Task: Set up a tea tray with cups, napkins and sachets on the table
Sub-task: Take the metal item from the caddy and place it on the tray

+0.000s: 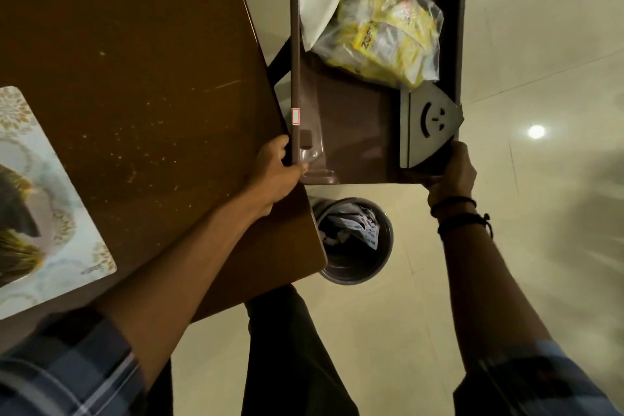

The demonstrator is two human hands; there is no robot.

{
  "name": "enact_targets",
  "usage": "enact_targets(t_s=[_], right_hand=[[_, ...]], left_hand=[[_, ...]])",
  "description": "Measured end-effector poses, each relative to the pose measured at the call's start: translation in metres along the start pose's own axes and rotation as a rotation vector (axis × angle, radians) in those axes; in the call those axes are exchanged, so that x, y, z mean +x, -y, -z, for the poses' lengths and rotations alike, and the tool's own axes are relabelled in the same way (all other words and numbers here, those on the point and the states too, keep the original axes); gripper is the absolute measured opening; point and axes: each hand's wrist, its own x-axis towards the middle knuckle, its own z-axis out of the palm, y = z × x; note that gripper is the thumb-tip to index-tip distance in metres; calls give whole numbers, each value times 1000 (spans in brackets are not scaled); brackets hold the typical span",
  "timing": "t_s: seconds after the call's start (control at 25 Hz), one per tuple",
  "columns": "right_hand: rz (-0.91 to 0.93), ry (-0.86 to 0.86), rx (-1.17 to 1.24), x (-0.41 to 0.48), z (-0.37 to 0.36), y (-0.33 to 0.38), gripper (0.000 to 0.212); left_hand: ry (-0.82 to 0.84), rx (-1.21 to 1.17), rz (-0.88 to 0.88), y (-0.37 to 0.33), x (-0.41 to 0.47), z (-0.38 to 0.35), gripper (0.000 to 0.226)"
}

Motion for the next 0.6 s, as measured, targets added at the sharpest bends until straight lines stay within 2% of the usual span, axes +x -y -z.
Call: enact_targets(t_s=[0.08, 0.32, 0.48, 0.6], right_hand=[[-2, -63, 24, -20, -15, -2, 29], [15, -67, -1, -95, -57, -30, 46], [35, 0, -19, -152, -93, -46, 58], [68, 53, -90, -188, -117, -54, 58]], left_hand=[[-27, -31, -7, 4, -8, 18, 72], [-122, -105, 10, 52, -52, 101, 70], [-183, -192, -52, 94, -85, 158, 49], [-189, -217, -72, 116, -107, 192, 49]])
